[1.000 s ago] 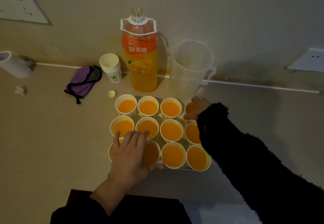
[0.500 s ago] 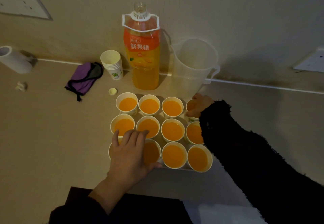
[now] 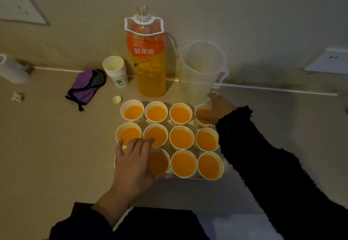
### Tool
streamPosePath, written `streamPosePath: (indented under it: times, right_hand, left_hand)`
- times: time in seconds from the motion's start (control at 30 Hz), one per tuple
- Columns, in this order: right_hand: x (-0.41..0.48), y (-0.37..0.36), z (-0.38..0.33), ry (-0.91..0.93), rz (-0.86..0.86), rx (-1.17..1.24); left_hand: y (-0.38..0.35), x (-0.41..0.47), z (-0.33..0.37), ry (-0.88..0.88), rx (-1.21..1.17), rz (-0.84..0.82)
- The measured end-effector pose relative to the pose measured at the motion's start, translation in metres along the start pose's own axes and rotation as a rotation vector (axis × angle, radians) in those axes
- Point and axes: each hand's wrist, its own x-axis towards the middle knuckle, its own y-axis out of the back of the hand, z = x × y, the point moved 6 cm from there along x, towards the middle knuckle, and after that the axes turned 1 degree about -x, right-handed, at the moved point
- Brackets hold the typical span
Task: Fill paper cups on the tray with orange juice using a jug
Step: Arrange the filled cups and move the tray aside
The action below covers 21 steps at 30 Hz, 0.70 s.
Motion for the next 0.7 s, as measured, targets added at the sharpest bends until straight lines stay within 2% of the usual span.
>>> streamPosePath:
  times: [0.17, 0.33, 0.4, 0.53, 0.63, 0.7]
  right_hand:
    - [-0.058, 0.004, -0.037, 0.122, 0.083, -0.089]
    - [-0.111, -0.042, -0.068, 0.287, 0.155, -0.141]
    - [-0.121, -0.063, -0.075, 0.305, 0.138, -0.152]
    - [-0.134, -0.084, -0.088, 0.296, 0.225, -0.215]
    - [-0.137, -0.099, -0.100, 0.314, 0.166, -0.286]
    - [-0.137, -0.103, -0.102, 0.309, 0.229, -0.306]
  left_hand:
    - [0.005, -0.001, -0.011, 0.034, 0.005, -0.016]
    - [0.006, -0.008, -0.034, 0.142, -0.020, -0.089]
    - [0.009, -0.012, -0.046, 0.199, -0.035, -0.095]
    - [0.011, -0.026, -0.069, 0.256, -0.049, -0.067]
    - [0.011, -0.033, -0.079, 0.318, -0.109, -0.074]
    - [0.008, -0.037, -0.079, 0.364, -0.163, -0.119]
